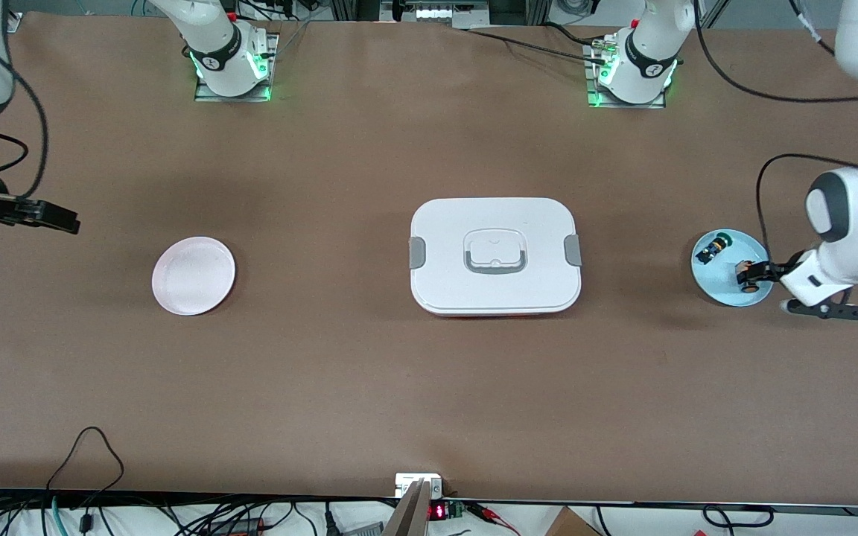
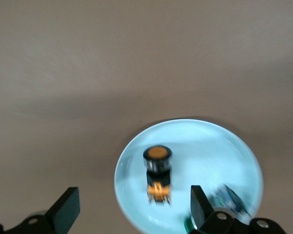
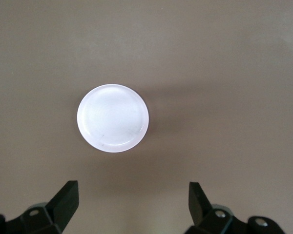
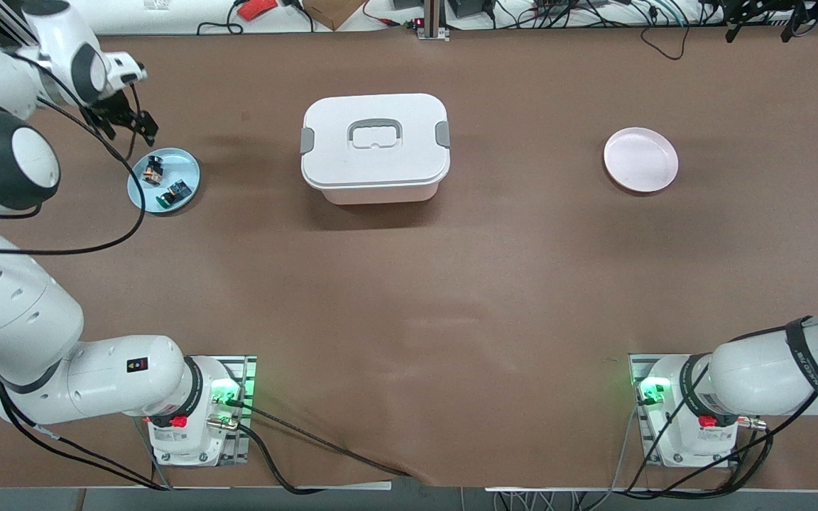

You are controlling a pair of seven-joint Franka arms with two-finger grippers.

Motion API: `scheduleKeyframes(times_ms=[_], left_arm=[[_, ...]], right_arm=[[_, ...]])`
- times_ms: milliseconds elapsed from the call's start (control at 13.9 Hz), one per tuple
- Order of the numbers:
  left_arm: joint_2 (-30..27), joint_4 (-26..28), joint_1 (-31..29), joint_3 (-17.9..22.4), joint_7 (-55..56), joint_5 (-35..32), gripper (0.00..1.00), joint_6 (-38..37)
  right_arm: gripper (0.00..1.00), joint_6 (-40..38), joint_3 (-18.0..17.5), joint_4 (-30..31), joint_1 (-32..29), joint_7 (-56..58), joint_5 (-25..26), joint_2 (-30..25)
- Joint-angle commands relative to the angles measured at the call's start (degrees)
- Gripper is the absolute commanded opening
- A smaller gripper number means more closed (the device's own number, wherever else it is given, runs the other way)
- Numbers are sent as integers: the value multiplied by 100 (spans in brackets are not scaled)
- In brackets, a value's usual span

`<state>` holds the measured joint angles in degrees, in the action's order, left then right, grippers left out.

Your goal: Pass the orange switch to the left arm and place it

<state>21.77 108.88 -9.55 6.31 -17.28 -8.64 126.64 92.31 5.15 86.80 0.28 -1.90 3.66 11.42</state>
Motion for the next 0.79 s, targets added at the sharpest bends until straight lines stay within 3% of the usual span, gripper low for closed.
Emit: scheduleKeyframes(times_ms=[0,72,359,574,718], left_arm=[[-1093,-190,470,2,-12,-41,100,-1015],[-1348,-366,558,-7,40,-24,100,-1375],[-2167,-1060,779,-121,743,845,100,-2860],[-2335,-1597,779,-306,1253,1100,100,-3837],[-2326,-1642,779,-402,1446,1128,100,-3884]], right_arm=[[100,1073,-5,1412,-63,330,-103,-884],[100,1375,-5,1793,-63,322,-103,-1105],[100,580,-58,1253,-37,138,-120,-1081],[100,534,-58,1068,-37,208,-120,-1020],[100,534,-58,840,-37,234,-138,-897]])
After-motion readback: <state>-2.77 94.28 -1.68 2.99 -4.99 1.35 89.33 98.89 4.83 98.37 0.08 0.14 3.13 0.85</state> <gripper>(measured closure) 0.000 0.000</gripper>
